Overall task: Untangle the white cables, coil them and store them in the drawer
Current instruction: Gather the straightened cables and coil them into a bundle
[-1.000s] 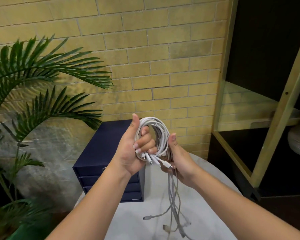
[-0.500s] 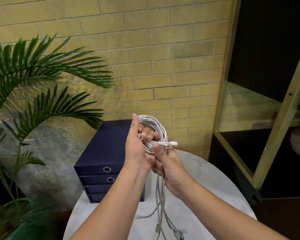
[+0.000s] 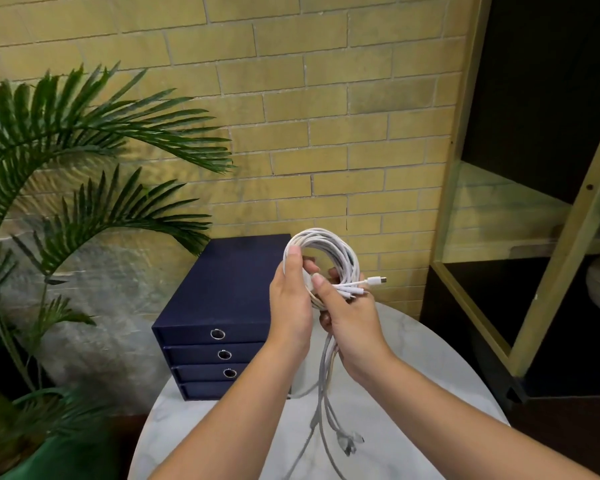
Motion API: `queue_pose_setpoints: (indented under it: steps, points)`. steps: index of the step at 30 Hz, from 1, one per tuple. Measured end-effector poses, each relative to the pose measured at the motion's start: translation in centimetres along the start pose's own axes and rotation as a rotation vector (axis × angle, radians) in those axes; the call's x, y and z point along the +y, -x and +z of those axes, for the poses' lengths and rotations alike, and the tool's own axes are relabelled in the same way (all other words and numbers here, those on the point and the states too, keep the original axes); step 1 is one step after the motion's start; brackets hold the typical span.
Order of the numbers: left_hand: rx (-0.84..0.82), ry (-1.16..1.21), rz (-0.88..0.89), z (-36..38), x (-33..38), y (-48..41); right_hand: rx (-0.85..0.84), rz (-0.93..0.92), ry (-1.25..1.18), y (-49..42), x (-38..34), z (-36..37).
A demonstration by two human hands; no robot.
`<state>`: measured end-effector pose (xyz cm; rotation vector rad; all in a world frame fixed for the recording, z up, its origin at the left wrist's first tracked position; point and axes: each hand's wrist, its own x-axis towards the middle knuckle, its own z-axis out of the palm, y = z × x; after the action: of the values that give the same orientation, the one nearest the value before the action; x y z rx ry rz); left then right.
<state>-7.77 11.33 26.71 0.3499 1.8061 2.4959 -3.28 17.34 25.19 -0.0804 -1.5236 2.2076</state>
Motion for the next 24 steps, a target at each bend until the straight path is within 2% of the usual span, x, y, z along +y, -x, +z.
queue_pose_setpoints:
  steps: [4, 8, 14, 19, 21, 24]
  points:
    - [-0.072, -0.104, -0.014, -0.9, -0.3, 0.0, -0.07, -0.06, 0.038, -0.4, -0.8, -0.9]
    - [-0.301, -0.27, -0.077, -2.8, 0.2, -0.4, -0.16, -0.068, 0.231, -1.3, -1.9, -3.0]
    - [-0.633, -0.662, -0.137, -4.2, 2.5, -2.2, -0.509, 0.002, 0.611, -2.3, -4.7, -5.5]
    - [-0.842, -1.044, -0.071, -3.4, 4.2, -3.4, -0.735, 0.044, 0.856, -3.2, -6.3, -5.9]
    - [-0.894, -1.16, -0.056, -2.9, 4.6, -3.5, -0.793, 0.042, 0.895, -3.6, -6.8, -5.9]
    - [-0.902, -1.168, -0.015, -2.7, 4.9, -3.5, -0.826, 0.049, 0.947, -3.8, -7.4, -5.8]
